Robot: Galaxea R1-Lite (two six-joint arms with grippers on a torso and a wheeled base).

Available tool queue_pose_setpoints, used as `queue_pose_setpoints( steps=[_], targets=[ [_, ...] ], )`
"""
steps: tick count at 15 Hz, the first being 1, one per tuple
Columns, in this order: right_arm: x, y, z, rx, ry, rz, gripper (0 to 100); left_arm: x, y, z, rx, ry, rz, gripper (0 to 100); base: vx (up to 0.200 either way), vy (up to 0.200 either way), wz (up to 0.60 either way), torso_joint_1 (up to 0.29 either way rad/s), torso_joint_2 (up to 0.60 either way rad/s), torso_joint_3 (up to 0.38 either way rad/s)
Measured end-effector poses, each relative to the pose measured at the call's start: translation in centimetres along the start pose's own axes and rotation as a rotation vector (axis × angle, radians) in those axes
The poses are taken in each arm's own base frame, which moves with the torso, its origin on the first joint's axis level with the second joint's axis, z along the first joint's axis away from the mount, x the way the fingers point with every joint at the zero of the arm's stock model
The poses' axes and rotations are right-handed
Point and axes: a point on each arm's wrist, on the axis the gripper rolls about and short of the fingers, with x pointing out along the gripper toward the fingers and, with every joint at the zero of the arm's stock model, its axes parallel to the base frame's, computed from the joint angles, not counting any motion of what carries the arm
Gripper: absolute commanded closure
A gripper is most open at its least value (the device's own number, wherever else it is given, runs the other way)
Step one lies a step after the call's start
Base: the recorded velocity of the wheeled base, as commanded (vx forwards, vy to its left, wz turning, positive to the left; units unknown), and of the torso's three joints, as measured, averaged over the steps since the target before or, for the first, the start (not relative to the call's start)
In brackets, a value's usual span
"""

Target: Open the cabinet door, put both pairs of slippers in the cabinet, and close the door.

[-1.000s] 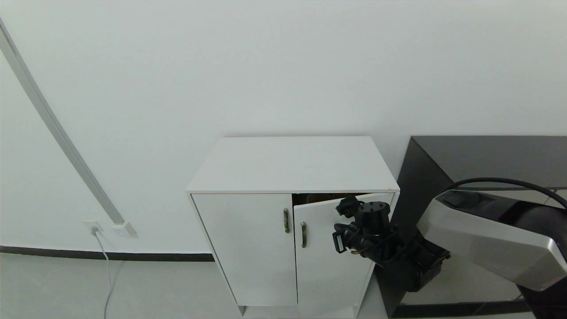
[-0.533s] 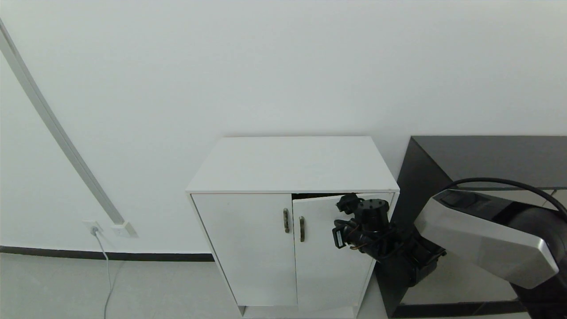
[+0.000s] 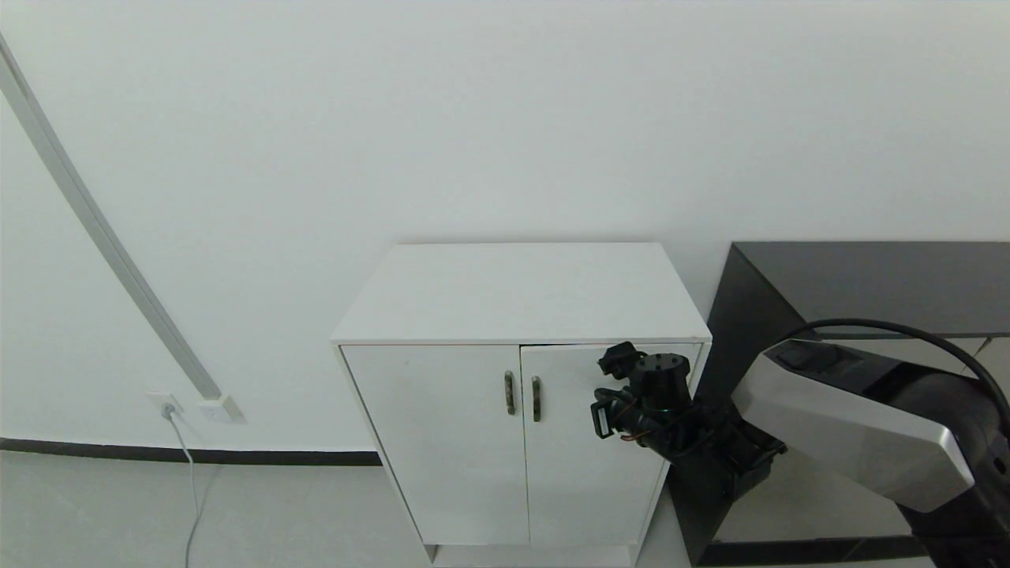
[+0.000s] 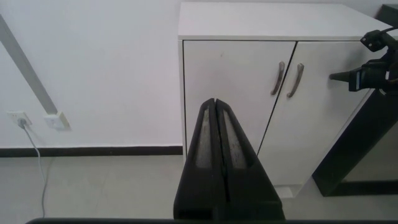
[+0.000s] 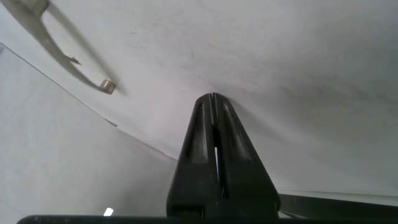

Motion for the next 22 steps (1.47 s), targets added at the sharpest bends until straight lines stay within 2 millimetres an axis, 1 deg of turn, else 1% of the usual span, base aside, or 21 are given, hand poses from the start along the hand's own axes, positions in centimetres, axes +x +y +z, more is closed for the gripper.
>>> queue_pose_setpoints(
  steps=[3, 9, 17, 19, 22],
  targets=[
    [0.2, -0.1, -0.2, 0.002, 0.003, -0.002, 100, 0.0, 0.0, 0.0, 0.0, 0.0, 0.0, 100, 0.0, 0.0, 0.0, 0.0, 0.0, 0.0],
    [0.5, -0.8, -0.4, 0.009, 0.004, -0.019, 100, 0.0, 0.0, 0.0, 0.0, 0.0, 0.0, 100, 0.0, 0.0, 0.0, 0.0, 0.0, 0.0],
    [0.8, -0.9, -1.0, 0.009, 0.015, -0.023, 100, 0.0, 0.0, 0.0, -0.001, -0.001, 0.0, 100, 0.0, 0.0, 0.0, 0.0, 0.0, 0.0],
    [0.2, -0.9, -1.3, 0.007, 0.027, -0.021, 100, 0.0, 0.0, 0.0, -0.001, -0.001, 0.001, 100, 0.0, 0.0, 0.0, 0.0, 0.0, 0.0],
    [-1.8, -0.9, -1.3, 0.005, 0.027, -0.017, 100, 0.0, 0.0, 0.0, -0.001, 0.0, 0.0, 100, 0.0, 0.0, 0.0, 0.0, 0.0, 0.0]
  ],
)
